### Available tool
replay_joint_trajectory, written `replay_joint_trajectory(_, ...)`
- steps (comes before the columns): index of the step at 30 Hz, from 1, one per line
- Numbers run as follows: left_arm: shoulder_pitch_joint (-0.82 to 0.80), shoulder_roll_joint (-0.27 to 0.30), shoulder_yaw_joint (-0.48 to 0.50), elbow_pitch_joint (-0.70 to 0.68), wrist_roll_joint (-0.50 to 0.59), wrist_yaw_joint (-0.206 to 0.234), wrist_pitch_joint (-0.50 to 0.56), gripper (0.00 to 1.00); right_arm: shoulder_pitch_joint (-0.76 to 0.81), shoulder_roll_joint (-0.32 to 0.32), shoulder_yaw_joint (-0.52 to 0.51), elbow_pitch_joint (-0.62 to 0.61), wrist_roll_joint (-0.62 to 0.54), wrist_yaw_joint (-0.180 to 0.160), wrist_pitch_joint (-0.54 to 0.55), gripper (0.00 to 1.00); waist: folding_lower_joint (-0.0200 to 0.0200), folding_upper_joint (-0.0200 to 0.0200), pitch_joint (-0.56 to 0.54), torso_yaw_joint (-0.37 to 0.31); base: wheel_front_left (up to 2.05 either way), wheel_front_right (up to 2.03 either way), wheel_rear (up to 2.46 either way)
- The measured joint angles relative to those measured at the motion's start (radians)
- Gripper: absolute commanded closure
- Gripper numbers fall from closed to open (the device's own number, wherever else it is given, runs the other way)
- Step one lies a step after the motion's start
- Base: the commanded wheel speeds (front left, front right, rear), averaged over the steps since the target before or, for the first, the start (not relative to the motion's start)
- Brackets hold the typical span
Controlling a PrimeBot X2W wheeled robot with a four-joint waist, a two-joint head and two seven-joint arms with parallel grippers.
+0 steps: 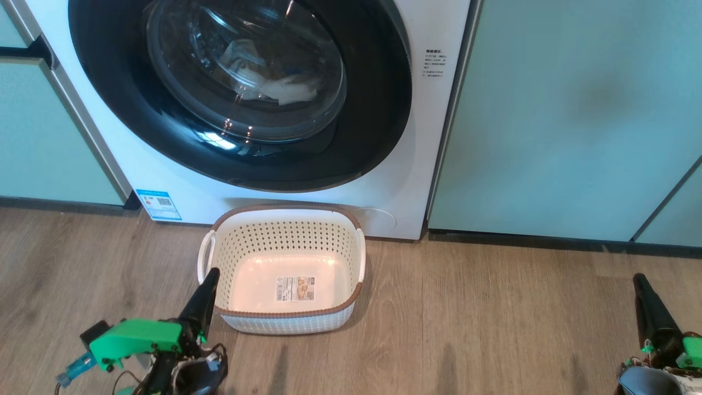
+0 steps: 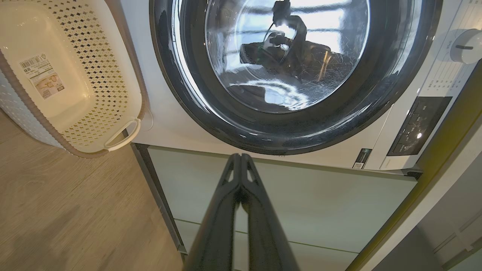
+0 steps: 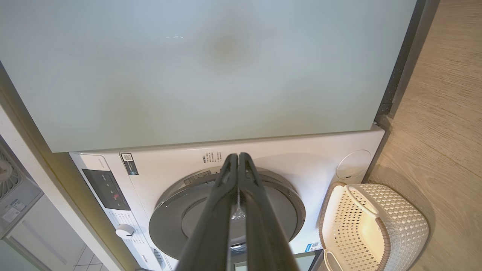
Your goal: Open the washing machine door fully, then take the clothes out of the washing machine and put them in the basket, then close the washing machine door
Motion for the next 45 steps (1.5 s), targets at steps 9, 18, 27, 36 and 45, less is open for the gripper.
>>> replay_joint_trajectory(9,0.000,0.000,0.000,0.000,0.000,0.000,0.000,1.00,0.000,0.000,0.000,0.000,0.000,0.000,0.000,1.00,0.0000,0.0000,0.000,0.000,0.00,0.00,0.00)
replay_joint_trajectory(18,0.000,0.000,0.000,0.000,0.000,0.000,0.000,1.00,0.000,0.000,0.000,0.000,0.000,0.000,0.000,1.00,0.0000,0.0000,0.000,0.000,0.00,0.00,0.00)
replay_joint_trajectory(27,0.000,0.000,0.001,0.000,0.000,0.000,0.000,1.00,0.000,0.000,0.000,0.000,0.000,0.000,0.000,1.00,0.0000,0.0000,0.000,0.000,0.00,0.00,0.00)
replay_joint_trajectory(36,0.000,-0.001,0.001,0.000,0.000,0.000,0.000,1.00,0.000,0.000,0.000,0.000,0.000,0.000,0.000,1.00,0.0000,0.0000,0.000,0.000,0.00,0.00,0.00)
replay_joint_trajectory(45,0.000,-0.001,0.001,0.000,0.000,0.000,0.000,1.00,0.000,0.000,0.000,0.000,0.000,0.000,0.000,1.00,0.0000,0.0000,0.000,0.000,0.00,0.00,0.00)
